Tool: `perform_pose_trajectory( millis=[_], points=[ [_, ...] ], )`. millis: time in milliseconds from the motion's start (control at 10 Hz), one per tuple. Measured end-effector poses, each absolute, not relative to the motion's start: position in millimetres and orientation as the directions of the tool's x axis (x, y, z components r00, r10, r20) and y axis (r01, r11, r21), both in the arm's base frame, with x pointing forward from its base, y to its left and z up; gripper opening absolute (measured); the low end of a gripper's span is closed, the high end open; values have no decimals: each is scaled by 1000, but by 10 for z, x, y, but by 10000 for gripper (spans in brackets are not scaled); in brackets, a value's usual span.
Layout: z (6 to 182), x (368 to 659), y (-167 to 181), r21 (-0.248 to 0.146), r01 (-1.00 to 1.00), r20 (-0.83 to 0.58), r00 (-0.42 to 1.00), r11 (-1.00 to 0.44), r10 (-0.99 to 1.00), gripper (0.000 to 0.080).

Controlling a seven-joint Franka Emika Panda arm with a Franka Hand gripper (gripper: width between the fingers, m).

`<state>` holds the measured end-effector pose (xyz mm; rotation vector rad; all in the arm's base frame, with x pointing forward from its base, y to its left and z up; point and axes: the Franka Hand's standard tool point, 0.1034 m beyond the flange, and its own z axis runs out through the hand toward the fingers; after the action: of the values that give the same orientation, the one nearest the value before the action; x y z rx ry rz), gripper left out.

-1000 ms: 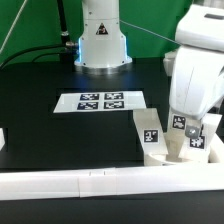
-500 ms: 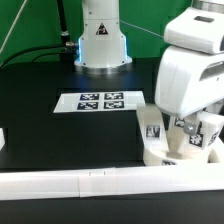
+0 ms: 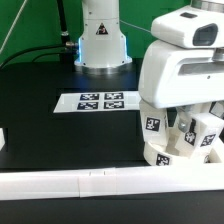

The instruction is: Assemble stool

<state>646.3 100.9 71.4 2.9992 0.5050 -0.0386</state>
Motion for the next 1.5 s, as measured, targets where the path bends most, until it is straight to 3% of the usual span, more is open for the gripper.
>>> perform_pose_trajectory(
  millis=[400,700,1100,1500],
  points=[
    [710,6545,872,31,-116,-14,993,-993,-116,337],
    [709,6525,808,40,-343,-21,939,-939,-344,337],
    [704,6497,647,41,-766,15,643,-642,-766,337],
    [711,6382,554,43,-950,19,311,-310,-950,338]
  ],
)
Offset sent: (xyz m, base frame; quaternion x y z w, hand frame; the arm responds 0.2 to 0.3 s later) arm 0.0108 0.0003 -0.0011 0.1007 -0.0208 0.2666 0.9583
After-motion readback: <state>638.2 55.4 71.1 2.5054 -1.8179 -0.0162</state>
